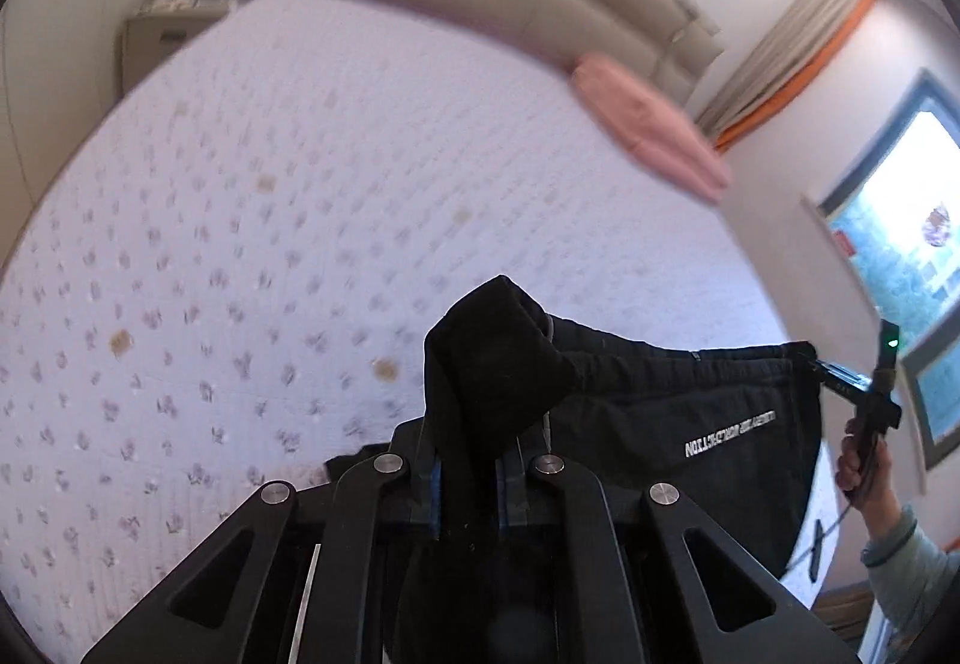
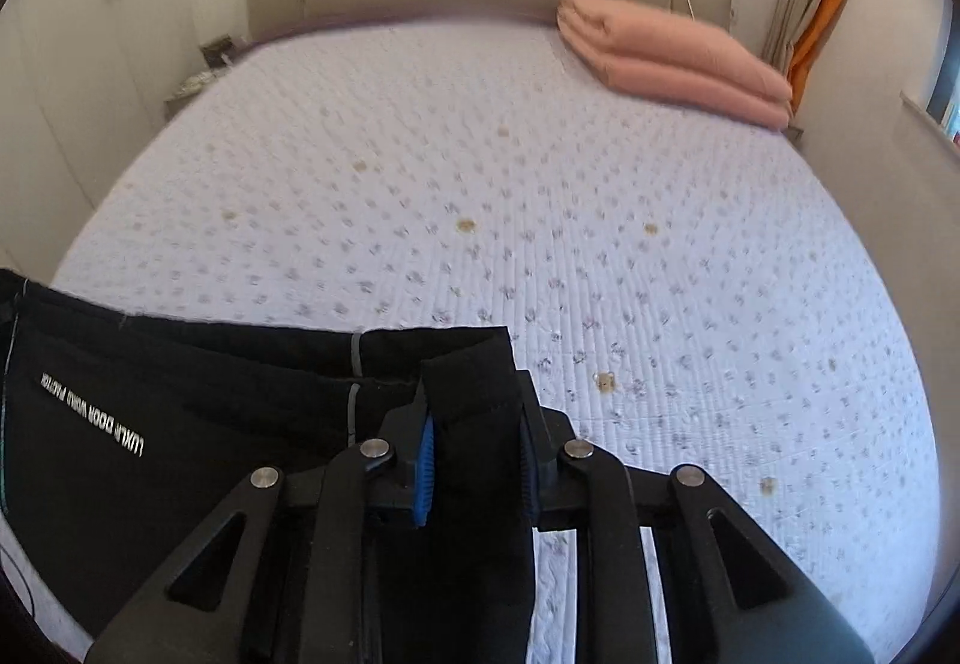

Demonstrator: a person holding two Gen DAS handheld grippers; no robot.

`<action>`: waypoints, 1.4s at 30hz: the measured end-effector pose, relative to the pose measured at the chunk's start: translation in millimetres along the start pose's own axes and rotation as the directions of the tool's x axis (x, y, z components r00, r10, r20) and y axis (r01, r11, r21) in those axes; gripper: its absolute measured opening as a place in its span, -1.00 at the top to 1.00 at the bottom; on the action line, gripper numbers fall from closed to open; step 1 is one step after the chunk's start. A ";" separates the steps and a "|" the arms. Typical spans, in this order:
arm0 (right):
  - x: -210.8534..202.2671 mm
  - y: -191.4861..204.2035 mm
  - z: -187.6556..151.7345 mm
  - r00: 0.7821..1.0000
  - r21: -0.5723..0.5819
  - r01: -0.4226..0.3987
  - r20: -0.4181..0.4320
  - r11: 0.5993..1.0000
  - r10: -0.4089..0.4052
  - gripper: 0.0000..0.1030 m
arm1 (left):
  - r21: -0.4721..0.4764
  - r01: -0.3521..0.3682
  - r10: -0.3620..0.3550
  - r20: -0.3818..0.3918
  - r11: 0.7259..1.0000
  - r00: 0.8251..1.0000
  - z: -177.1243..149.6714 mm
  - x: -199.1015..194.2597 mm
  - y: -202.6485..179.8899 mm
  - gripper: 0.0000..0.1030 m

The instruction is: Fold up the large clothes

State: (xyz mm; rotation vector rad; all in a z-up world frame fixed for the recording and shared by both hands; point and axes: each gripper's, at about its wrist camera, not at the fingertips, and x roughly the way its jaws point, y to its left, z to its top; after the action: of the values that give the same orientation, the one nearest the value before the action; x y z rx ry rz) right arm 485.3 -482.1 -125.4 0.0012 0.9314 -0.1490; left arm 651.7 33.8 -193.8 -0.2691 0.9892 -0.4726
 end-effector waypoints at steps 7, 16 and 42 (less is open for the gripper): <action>110.8 15.7 -31.8 0.978 -0.022 0.054 -0.200 0.998 -0.057 0.53 | -0.048 -0.091 0.083 -0.149 0.995 0.985 -31.5 73.6 28.5 0.73; 132.8 15.0 -48.9 0.956 -0.027 0.093 -0.277 0.995 -0.097 0.14 | -0.072 -0.175 0.164 -0.135 0.982 0.977 -29.5 72.1 37.5 -0.27; 17.5 153.6 -131.5 0.944 -0.036 -0.169 -0.291 0.985 0.152 -0.12 | 0.173 -0.168 0.195 -0.150 0.970 0.969 -177.2 46.4 -162.5 -0.35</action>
State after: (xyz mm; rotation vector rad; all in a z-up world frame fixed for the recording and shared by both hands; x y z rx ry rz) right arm 410.2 -323.7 -227.7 0.0436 1.2222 0.0332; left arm 480.6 -131.2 -252.3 0.0060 1.1211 -0.4077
